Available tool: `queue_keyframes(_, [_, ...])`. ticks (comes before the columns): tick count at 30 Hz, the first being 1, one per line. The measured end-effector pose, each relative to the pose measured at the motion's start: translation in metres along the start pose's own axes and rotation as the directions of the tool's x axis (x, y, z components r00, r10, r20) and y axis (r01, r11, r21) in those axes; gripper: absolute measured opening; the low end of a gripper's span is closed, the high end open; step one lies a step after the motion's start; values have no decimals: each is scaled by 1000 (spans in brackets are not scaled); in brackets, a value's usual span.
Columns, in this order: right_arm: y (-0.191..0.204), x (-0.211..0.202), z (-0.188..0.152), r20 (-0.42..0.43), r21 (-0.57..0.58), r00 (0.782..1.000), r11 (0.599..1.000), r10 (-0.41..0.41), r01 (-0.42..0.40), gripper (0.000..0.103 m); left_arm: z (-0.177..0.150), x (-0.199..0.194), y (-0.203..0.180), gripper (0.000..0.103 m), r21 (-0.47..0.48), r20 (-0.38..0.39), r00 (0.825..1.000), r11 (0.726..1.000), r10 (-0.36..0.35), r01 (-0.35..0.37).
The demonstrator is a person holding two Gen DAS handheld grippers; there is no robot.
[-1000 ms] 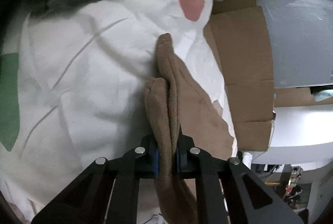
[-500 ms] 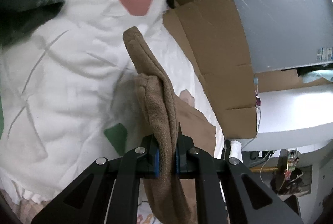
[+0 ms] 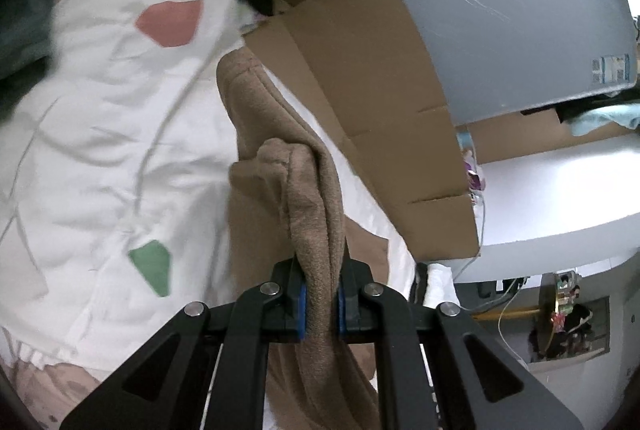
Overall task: Fold clothes
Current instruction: 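Lift the brown shirt with both grippers and carry it across the bed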
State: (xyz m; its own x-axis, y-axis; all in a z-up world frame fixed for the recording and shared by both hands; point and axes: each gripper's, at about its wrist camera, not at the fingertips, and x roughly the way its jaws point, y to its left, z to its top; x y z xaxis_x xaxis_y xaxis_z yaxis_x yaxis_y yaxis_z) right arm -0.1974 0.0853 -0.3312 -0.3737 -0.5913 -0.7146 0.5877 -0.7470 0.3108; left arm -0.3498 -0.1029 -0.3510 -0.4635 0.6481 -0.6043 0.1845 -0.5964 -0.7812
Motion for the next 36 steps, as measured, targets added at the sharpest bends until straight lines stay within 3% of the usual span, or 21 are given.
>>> queue_keyframes(19, [-79, -65, -53, 28, 167, 998, 985, -48, 43, 6, -29, 93, -98, 9, 74, -51, 995, 993, -88, 92])
queue_keyframes(27, [-121, -80, -83, 11, 308, 999, 950, -53, 47, 6, -51, 138, -128, 9, 146, -102, 994, 987, -48, 63])
queue_keyframes(36, [-148, -90, -115, -34, 387, 997, 919, -73, 80, 6, -79, 189, -149, 9, 197, -157, 988, 980, -6, 37])
